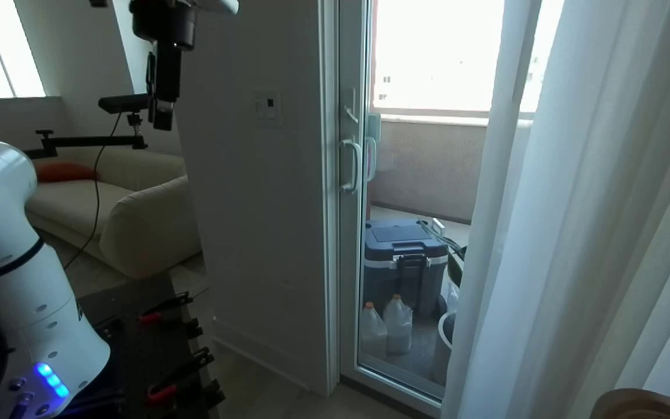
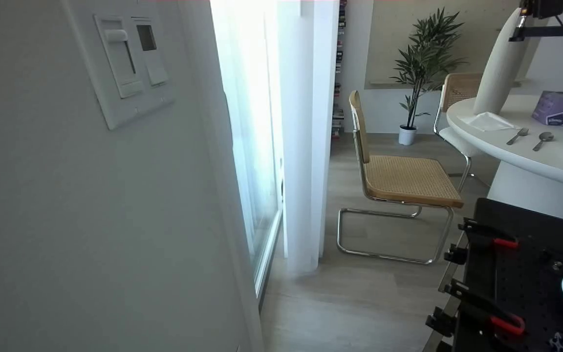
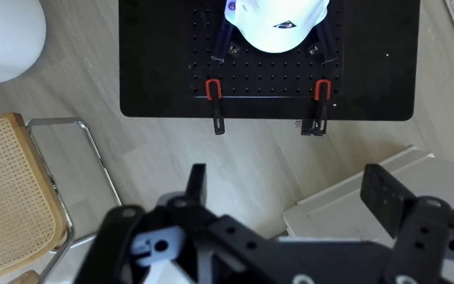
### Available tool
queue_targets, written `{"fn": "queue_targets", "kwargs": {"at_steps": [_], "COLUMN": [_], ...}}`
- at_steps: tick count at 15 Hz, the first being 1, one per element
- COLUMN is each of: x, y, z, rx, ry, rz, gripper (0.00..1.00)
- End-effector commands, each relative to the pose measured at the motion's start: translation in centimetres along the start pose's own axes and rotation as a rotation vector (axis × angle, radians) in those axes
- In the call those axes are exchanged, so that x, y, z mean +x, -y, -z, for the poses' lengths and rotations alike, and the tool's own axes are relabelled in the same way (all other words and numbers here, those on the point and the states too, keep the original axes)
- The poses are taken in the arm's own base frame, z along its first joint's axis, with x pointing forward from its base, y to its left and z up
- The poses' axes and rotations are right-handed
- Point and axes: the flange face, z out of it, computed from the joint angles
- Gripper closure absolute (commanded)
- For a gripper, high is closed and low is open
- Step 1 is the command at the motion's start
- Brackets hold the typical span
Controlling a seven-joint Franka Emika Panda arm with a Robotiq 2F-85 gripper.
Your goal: Turn off the switch on the left
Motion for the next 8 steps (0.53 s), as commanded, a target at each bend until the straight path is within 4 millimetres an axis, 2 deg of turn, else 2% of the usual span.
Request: {"fn": "queue_targets", "kwargs": {"at_steps": [1,8], "x": [-0.1,-0.2], "y": [2.2,7.7], "z": [-0.4,-1.4], "rx": [0.005,-0.048], "ry": [0.038,-0.032], "rz": [0.161,0.518], "gripper": [0.00,0.00]}}
